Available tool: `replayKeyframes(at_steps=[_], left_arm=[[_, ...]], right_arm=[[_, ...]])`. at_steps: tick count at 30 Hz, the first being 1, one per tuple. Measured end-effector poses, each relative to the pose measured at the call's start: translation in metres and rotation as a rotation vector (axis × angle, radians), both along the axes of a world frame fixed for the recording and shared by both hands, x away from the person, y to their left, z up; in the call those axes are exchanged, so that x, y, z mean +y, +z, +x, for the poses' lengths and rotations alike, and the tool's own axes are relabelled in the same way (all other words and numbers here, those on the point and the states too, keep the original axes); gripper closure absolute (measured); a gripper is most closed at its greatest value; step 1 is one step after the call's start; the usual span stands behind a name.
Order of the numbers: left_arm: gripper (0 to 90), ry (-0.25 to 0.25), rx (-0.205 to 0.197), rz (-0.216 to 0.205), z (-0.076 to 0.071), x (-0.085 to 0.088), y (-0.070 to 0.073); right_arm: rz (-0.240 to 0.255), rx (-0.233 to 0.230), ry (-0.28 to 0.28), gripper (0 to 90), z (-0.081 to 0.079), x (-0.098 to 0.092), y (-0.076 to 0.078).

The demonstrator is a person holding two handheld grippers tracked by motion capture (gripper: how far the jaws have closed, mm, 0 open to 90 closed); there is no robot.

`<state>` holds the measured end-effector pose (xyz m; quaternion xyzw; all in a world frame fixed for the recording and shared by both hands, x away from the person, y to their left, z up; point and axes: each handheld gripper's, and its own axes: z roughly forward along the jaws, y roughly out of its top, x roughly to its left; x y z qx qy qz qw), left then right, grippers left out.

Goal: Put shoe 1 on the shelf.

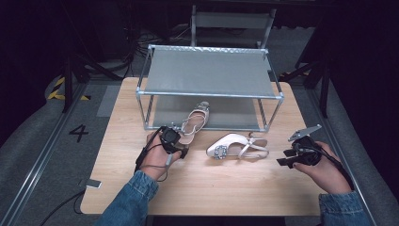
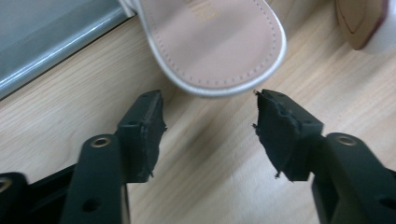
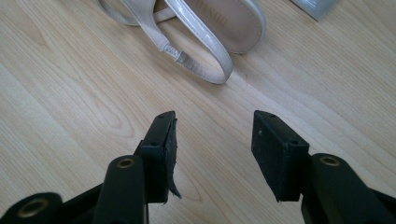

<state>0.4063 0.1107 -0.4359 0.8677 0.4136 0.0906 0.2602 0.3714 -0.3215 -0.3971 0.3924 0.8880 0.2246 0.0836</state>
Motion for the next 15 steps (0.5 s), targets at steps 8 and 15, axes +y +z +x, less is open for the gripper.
replayKeyframes(at_steps=[8, 15], left_arm=[[50.5, 0.009, -0.036, -0.023, 0.009, -0.006, -0.012], [58.2, 0.008, -0.049, -0.071, 0.017, -0.010, -0.018]], right_arm=[[0.001, 0.002, -0.023, 51.1, -0.005, -0.008, -0.001], [0.003, 0.005, -0.038, 51.1, -0.010, -0.014, -0.002]])
